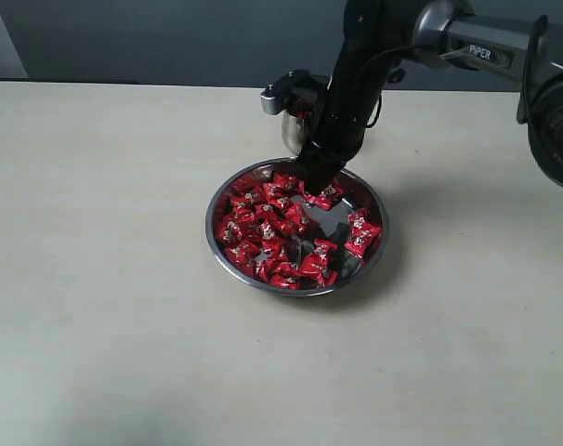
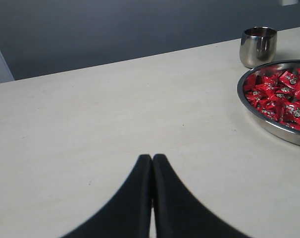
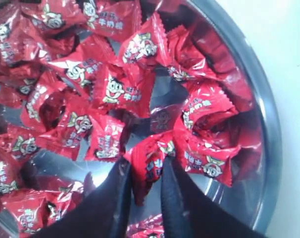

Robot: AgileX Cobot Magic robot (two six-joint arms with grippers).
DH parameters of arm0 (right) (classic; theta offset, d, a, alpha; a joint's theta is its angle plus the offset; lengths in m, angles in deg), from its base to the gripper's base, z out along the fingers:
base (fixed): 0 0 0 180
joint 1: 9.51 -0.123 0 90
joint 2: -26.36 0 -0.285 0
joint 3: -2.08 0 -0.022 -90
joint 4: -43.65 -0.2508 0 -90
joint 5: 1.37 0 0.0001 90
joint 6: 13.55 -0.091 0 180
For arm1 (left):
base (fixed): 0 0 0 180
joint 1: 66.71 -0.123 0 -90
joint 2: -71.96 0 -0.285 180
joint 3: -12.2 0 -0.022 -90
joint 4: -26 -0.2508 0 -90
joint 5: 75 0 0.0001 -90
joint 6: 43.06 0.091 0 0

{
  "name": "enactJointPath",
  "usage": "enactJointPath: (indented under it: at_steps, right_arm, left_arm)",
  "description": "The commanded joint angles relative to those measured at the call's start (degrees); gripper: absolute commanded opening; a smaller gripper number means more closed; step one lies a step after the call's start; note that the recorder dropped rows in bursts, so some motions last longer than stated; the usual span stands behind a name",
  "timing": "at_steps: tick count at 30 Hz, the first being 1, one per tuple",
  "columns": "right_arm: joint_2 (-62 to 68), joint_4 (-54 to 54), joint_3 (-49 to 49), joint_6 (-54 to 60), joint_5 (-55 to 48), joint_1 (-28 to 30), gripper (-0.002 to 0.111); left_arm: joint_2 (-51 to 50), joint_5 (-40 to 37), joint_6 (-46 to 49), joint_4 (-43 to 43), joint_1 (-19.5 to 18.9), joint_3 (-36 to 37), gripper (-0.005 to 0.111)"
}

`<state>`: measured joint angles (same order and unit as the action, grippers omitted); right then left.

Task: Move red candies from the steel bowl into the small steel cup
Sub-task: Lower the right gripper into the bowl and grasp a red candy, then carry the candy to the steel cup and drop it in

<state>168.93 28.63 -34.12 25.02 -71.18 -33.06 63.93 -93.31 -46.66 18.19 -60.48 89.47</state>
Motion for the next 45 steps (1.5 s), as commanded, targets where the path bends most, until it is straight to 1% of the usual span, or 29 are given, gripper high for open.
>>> enactJointPath:
  at_steps: [1,3,12,23,30,34,39,43,44,45]
  right_arm:
    - [-2.6,0.4,0.3,0.3,-0.2,0.1,-0.001]
    - [-3.5,0.4,0.3,0.3,2.4,0.1,-0.001]
    - [-5.2,2.1,0.3,0.3,19.7,0.2,-0.001]
    - [-5.1,5.0,0.3,0.2,31.5,0.9,-0.001]
    - [-3.0,3.8,0.3,0.2,32.2,3.3,-0.001]
    - [-1.3,2.4,0.3,0.6,33.3,3.5,-0.001]
    - [-0.9,-2.7,0.3,3.3,34.9,3.5,-0.001]
    - [-0.9,-3.6,0.3,3.3,35.8,3.5,-0.001]
    - [-0.9,-3.6,0.3,3.3,35.8,3.5,0.002]
    - [-0.9,-3.6,0.3,3.3,35.8,3.5,0.006]
  left_arm:
    - [0.2,0.5,-0.3,0.1,0.2,-0.1,0.000]
    - [0.2,0.5,-0.3,0.1,0.2,-0.1,0.000]
    - [0.2,0.5,-0.3,0.1,0.2,-0.1,0.000]
    - [0.2,0.5,-0.3,0.1,0.2,-0.1,0.000]
    - [0.2,0.5,-0.3,0.1,0.2,-0.1,0.000]
    - [0.2,0.5,-0.3,0.1,0.2,-0.1,0.000]
    - [0.2,0.5,-0.3,0.1,0.2,-0.1,0.000]
    - [0.2,0.5,-0.3,0.1,0.2,-0.1,0.000]
    - [0.2,0.5,-0.3,0.1,0.2,-0.1,0.000]
    - [0.2,0.5,-0.3,0.1,0.2,-0.1,0.000]
